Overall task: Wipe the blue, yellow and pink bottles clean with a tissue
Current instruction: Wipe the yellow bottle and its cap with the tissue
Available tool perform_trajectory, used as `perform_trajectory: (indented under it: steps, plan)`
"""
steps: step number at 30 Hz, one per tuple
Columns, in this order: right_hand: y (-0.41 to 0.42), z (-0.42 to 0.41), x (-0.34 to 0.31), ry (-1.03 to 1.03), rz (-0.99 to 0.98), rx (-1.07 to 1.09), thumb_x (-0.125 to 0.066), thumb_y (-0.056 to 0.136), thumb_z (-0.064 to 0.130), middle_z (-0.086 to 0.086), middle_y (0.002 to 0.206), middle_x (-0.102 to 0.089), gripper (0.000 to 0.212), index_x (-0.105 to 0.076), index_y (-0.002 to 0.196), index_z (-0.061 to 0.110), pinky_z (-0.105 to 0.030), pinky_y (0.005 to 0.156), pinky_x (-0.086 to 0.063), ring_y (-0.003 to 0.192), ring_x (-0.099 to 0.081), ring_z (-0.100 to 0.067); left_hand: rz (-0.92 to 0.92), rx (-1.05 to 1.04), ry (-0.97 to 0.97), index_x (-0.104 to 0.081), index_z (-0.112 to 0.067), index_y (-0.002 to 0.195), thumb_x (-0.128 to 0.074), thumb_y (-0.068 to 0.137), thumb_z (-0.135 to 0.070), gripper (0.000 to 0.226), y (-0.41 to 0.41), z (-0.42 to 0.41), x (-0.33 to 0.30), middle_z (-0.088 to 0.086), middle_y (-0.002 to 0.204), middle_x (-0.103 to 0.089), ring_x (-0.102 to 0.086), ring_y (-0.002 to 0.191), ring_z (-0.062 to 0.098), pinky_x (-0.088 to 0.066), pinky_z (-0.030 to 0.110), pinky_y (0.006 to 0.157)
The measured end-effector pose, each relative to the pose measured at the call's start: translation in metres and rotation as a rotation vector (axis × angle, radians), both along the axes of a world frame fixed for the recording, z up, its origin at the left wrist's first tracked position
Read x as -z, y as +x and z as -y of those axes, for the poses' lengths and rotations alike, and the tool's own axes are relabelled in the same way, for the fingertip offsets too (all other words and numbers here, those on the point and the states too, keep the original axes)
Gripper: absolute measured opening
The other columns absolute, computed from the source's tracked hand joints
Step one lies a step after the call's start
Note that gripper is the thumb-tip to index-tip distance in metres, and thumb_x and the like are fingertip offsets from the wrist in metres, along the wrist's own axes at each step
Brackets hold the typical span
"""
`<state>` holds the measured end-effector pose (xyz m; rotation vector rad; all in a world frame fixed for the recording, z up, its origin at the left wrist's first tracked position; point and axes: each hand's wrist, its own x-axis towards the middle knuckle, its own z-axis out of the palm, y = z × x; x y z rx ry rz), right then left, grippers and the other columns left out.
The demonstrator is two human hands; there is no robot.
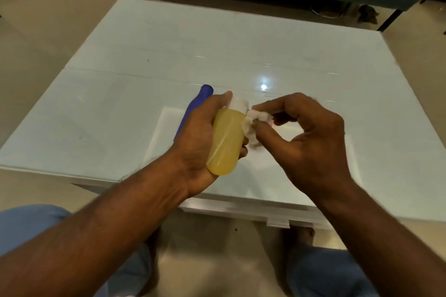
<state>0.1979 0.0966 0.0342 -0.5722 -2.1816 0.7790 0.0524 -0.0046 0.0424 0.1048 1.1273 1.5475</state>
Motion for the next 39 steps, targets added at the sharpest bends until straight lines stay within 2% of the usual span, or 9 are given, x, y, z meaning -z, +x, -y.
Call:
perform_trajectory:
  steps: [6, 11, 14, 17, 19, 24, 30, 36, 39]
  plan:
    - [-0.003, 0.037, 0.008, 0.094, 0.079, -0.300, -0.087, 0.081, 0.006, 0.001, 0.088, -0.070, 0.016, -0.075, 0.092, 0.008, -0.030, 0.078, -0.052, 0.083, -0.064, -0.017, 0.144, 0.010, 0.030, -0.066, -0.005, 0.106, -0.054, 0.098, -0.047, 0.044, -0.005, 0.001, 0.002, 0.009, 0.090, -0.066, -0.063, 0.076, 0.020, -0.054, 0.033, 0.073]
    - [-0.003, 0.008, -0.001, -0.010, -0.040, -0.059, -0.084, 0.087, 0.008, 0.002, 0.093, -0.072, 0.016, -0.073, 0.097, 0.014, -0.032, 0.074, -0.056, 0.086, -0.067, -0.015, 0.057, 0.050, 0.010, -0.064, -0.006, 0.131, -0.057, 0.097, -0.047, 0.054, 0.004, 0.001, 0.005, 0.016, 0.095, -0.069, -0.065, 0.076, 0.024, -0.054, 0.036, 0.066]
    - [-0.002, 0.010, -0.002, -0.029, -0.063, -0.056, -0.085, 0.083, -0.001, 0.001, 0.091, -0.071, 0.018, -0.074, 0.094, 0.009, -0.033, 0.072, -0.056, 0.083, -0.067, -0.016, 0.071, 0.038, 0.022, -0.077, -0.009, 0.102, -0.054, 0.099, -0.045, 0.043, 0.006, 0.000, 0.004, 0.014, 0.084, -0.069, -0.064, 0.070, 0.022, -0.052, 0.036, 0.069]
    - [-0.002, 0.036, 0.002, 0.062, 0.040, -0.319, -0.087, 0.077, -0.004, -0.001, 0.087, -0.066, 0.018, -0.075, 0.088, 0.005, -0.028, 0.073, -0.051, 0.080, -0.061, -0.015, 0.179, 0.082, 0.041, -0.070, -0.006, 0.088, -0.054, 0.097, -0.050, 0.047, 0.002, 0.002, 0.001, 0.008, 0.080, -0.063, -0.059, 0.070, 0.019, -0.048, 0.034, 0.072]
    - [-0.001, 0.038, 0.003, 0.108, 0.085, -0.385, -0.087, 0.079, -0.001, -0.003, 0.089, -0.067, 0.017, -0.076, 0.090, 0.005, -0.028, 0.073, -0.052, 0.081, -0.061, -0.014, 0.157, 0.093, 0.016, -0.068, -0.006, 0.094, -0.057, 0.095, -0.051, 0.047, 0.000, 0.002, 0.003, 0.008, 0.082, -0.062, -0.058, 0.072, 0.019, -0.048, 0.034, 0.072]
    - [0.000, 0.004, -0.004, 0.065, -0.059, -0.050, -0.086, 0.083, -0.002, -0.005, 0.094, -0.072, 0.018, -0.077, 0.096, 0.006, -0.034, 0.074, -0.060, 0.087, -0.069, -0.015, 0.034, 0.065, 0.012, -0.070, -0.008, 0.111, -0.052, 0.099, -0.046, 0.044, 0.009, -0.001, 0.003, 0.015, 0.091, -0.068, -0.063, 0.075, 0.022, -0.051, 0.038, 0.073]
    - [-0.001, 0.036, 0.003, 0.133, 0.029, -0.337, -0.082, 0.088, 0.007, -0.007, 0.096, -0.070, 0.010, -0.082, 0.098, 0.003, -0.024, 0.075, -0.056, 0.082, -0.065, -0.012, 0.197, 0.069, 0.014, -0.066, -0.008, 0.092, -0.055, 0.096, -0.051, 0.044, 0.003, 0.003, 0.001, 0.005, 0.076, -0.063, -0.061, 0.066, 0.016, -0.052, 0.030, 0.064]
    - [-0.001, 0.005, -0.004, 0.118, -0.022, -0.011, -0.082, 0.086, 0.004, -0.005, 0.101, -0.067, 0.020, -0.082, 0.106, 0.008, -0.032, 0.073, -0.062, 0.092, -0.069, -0.016, 0.089, 0.021, -0.023, -0.065, -0.007, 0.125, -0.056, 0.096, -0.051, 0.054, 0.006, 0.002, 0.006, 0.018, 0.102, -0.066, -0.063, 0.081, 0.025, -0.052, 0.036, 0.071]
    - [-0.001, 0.021, 0.000, 0.138, 0.013, -0.101, -0.084, 0.083, 0.000, -0.007, 0.100, -0.066, 0.020, -0.083, 0.103, 0.007, -0.029, 0.074, -0.058, 0.090, -0.066, -0.018, 0.120, 0.050, -0.011, -0.067, -0.006, 0.117, -0.054, 0.097, -0.051, 0.051, 0.006, 0.002, 0.006, 0.013, 0.091, -0.068, -0.066, 0.078, 0.021, -0.056, 0.033, 0.069]
